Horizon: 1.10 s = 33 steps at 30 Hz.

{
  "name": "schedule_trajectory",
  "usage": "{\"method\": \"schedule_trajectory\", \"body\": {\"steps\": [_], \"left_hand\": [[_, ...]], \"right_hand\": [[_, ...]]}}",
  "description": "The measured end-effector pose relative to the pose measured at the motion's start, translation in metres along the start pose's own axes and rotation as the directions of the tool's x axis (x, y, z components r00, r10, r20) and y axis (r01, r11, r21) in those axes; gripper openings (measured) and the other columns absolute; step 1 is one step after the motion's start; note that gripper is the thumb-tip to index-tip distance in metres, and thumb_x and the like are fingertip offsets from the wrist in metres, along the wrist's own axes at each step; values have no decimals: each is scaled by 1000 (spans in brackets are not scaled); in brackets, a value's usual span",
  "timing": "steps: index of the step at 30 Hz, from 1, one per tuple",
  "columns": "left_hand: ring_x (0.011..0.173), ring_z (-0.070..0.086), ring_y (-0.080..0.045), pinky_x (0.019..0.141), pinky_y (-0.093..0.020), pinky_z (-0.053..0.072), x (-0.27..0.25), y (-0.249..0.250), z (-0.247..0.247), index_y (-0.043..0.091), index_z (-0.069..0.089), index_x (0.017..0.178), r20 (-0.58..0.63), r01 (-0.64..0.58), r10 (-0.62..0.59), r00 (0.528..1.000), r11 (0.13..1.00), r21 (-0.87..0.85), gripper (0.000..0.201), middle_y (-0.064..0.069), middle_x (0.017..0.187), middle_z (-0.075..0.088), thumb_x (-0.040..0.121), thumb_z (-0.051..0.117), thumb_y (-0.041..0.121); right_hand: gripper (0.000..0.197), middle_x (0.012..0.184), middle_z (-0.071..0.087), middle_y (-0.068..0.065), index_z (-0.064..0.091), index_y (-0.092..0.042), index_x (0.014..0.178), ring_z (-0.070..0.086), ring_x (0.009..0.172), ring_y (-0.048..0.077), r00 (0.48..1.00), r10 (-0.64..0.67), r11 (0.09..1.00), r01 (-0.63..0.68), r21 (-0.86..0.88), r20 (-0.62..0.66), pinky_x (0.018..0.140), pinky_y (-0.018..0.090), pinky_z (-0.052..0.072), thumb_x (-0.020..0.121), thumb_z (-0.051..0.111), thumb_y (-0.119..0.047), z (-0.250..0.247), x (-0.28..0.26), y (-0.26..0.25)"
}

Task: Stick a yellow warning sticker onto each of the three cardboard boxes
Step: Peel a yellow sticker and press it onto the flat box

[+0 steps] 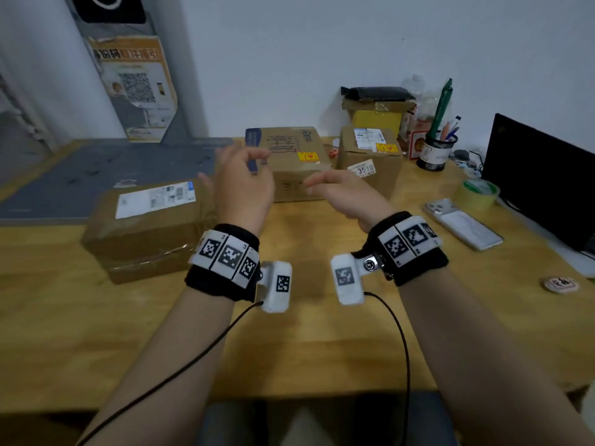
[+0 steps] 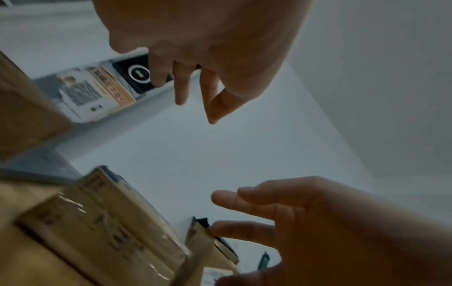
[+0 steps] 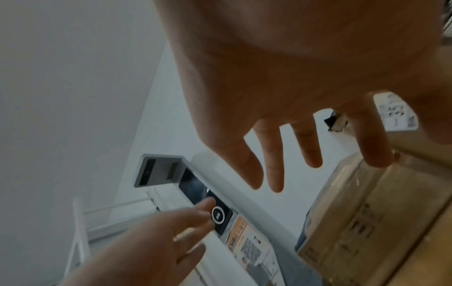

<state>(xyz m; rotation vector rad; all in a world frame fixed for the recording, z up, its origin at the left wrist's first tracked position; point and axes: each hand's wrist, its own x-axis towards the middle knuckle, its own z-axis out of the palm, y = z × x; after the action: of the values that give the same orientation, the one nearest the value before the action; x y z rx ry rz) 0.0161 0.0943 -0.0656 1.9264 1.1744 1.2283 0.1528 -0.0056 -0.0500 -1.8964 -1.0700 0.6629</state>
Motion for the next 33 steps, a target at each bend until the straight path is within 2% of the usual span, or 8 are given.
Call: {"method": "schedule_trajectory", "body": {"steps": [3,8,14,19,21,25,30,33], "left_hand": [[158,6,-23,121,-62,-10,-4,-22,-32,37,66,113,-41,85,-77,996,962,258,26,-1,164,31,93,61,22],[158,-4,-26,120,-65,-7,-6,-63,-69,36,65,118,-73,202,-188,979,900,387,30,-5,167,23,91,64,23],[154,-15,-40,117,-71,-7,-3,-97,-105,38,63,115,-159,429,-399,903,823,372,29,-6,170,7,88,72,30],[150,-26,-46,114,-77,1,2,-114,-126,35,50,130,-132,543,-527,839,806,236,77,-7,168,-14,65,88,54],[152,-20,-44,119,-68,9,2,-118,-129,33,47,136,-91,559,-552,829,812,166,89,-8,167,-11,62,90,55],[148,13,-36,115,-50,30,-1,-118,-128,30,55,124,-60,534,-531,845,843,67,72,-5,159,12,65,90,50],[144,23,-30,112,-43,35,-12,-109,-114,29,62,114,-55,480,-478,877,876,40,55,-5,154,19,68,89,45],[139,35,-24,101,-25,38,-19,-100,-100,27,66,105,23,460,-459,888,887,-40,45,-4,145,26,70,88,44]], "right_hand": [[17,115,60,-11,72,-29,114,50,94,6,998,6,1000,-5,-20,64,67,23,35,99,62,-28,23,-16,-13],[28,124,54,-10,71,-29,127,47,106,10,990,3,1000,0,-22,143,80,24,39,101,60,-28,57,-27,-32],[28,146,54,-9,70,-42,125,49,130,23,979,11,999,-4,-35,203,106,51,45,100,59,-37,89,-29,-49],[32,151,50,-7,67,-38,131,48,133,27,962,21,991,16,-132,273,108,54,43,100,60,-38,107,-30,-57],[33,149,53,-6,67,-37,131,49,131,27,960,24,986,23,-163,278,107,54,44,99,61,-39,111,-30,-58],[38,144,55,-6,65,-38,135,53,124,24,958,18,978,43,-205,287,99,48,51,98,60,-42,117,-24,-56],[35,134,59,-5,64,-32,133,56,117,21,968,7,985,37,-171,252,92,43,54,99,60,-39,115,-18,-50],[25,123,62,-5,67,-31,120,60,106,18,988,22,992,-2,-128,156,82,39,53,97,62,-40,105,-17,-39]]}}
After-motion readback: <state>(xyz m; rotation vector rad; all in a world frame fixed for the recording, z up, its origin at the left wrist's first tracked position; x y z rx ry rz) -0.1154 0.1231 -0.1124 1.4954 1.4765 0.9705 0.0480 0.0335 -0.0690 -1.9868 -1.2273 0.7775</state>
